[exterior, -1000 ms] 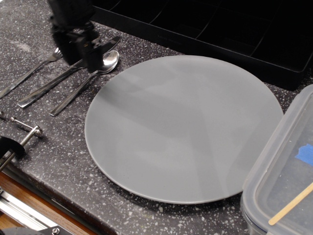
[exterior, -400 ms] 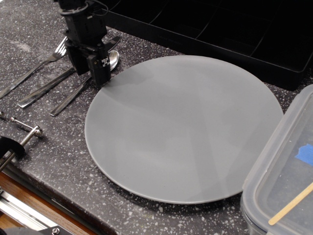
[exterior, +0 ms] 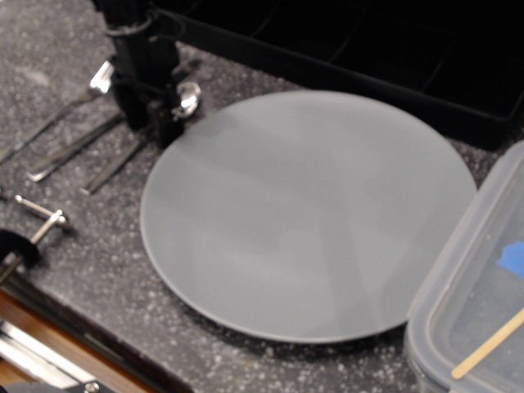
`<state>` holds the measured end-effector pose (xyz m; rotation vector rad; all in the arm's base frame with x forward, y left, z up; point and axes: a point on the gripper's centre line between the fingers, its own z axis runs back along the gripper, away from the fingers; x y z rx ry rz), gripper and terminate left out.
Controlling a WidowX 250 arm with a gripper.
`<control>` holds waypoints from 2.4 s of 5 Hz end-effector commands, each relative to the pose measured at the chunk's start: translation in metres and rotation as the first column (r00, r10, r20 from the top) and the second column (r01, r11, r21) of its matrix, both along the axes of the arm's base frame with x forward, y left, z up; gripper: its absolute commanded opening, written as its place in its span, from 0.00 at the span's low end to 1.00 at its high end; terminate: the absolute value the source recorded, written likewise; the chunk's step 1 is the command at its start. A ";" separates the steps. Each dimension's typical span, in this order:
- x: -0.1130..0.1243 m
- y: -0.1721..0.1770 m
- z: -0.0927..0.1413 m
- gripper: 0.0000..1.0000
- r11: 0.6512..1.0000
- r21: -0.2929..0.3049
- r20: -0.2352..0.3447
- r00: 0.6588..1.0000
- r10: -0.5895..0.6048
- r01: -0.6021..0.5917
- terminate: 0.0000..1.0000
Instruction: Put spoon on plate
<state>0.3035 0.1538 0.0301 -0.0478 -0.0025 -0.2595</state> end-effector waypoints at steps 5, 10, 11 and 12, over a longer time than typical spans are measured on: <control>0.025 -0.009 0.075 0.00 0.992 -0.122 0.142 0.988 0.063 -0.046 0.00; -0.003 -0.178 0.039 0.00 0.946 -0.301 0.117 0.980 0.160 -0.119 0.00; 0.002 -0.186 0.028 0.00 0.948 -0.290 0.125 0.977 0.175 -0.132 0.00; 0.007 -0.188 0.016 0.00 0.962 -0.231 0.109 0.978 0.176 -0.147 0.00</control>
